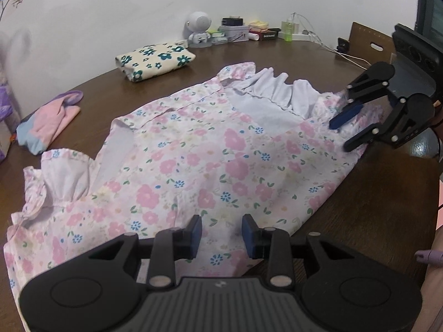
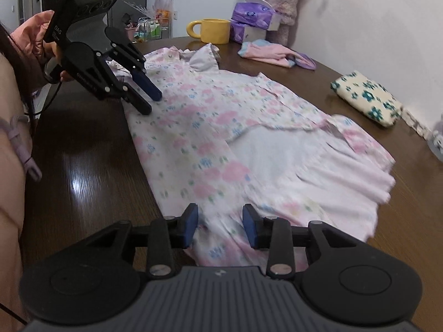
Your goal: Fold clothes
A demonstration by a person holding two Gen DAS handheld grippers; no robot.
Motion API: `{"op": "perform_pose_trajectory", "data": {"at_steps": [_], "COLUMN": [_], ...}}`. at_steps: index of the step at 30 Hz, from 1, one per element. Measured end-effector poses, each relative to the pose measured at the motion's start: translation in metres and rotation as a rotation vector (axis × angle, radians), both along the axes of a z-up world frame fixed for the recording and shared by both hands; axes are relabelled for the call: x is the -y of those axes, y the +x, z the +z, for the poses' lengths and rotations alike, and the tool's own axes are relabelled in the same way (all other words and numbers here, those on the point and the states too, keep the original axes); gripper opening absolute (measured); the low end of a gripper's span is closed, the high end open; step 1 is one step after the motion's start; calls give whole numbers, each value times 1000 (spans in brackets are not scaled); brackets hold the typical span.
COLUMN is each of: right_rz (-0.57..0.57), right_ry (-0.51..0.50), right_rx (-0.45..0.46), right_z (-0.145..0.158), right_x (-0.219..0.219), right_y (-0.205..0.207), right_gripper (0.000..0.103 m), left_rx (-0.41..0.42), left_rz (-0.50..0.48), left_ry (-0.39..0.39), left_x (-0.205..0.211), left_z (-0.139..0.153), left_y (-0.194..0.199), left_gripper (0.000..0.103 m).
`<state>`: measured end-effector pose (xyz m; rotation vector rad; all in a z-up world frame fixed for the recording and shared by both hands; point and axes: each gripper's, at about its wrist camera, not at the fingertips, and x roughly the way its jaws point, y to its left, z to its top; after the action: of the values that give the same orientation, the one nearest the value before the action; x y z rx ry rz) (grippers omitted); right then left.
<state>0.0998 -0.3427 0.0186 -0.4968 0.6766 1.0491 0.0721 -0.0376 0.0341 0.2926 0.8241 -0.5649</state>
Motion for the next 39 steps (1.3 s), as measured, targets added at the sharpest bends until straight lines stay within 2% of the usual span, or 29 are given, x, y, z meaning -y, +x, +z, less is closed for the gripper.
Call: {"op": "perform_pose_trajectory", "data": {"at_steps": [8, 14, 17, 21, 25, 30, 33, 36, 39], "right_rz": [-32, -40, -40, -59, -82, -89, -83, -67, -89], "right_ry": [24, 34, 28, 46, 37, 39, 42, 3, -12], "right_rx": [-37, -56, -78, -46, -25, -4, 9, 8, -10], "right_z": [-5, -5, 6, 24, 26, 18, 14, 7, 2], "right_x": [43, 48, 44, 42, 28, -7, -33, -57, -60], "right_y": [9, 12, 10, 1, -3, -10, -13, -13, -10], "right_gripper": [41, 42, 43, 45, 45, 45, 45, 45, 45], "left_rx": [-12, -18, -21, 22, 36, 10, 4, -5, -16], "left_rz": [46, 62, 60, 49, -39, -191, -220, -236, -237], "left_ry": [-3, 5, 18, -2, -13, 36, 31, 26, 14], "left_x": [1, 3, 3, -6, -4, 2, -6, -15, -25], "left_z": [0, 1, 6, 23, 29, 19, 14, 7, 1], "left_y": [0, 0, -1, -3, 0, -4, -5, -4, -2], "left_gripper": [32, 32, 32, 32, 32, 32, 31, 31, 31]}}
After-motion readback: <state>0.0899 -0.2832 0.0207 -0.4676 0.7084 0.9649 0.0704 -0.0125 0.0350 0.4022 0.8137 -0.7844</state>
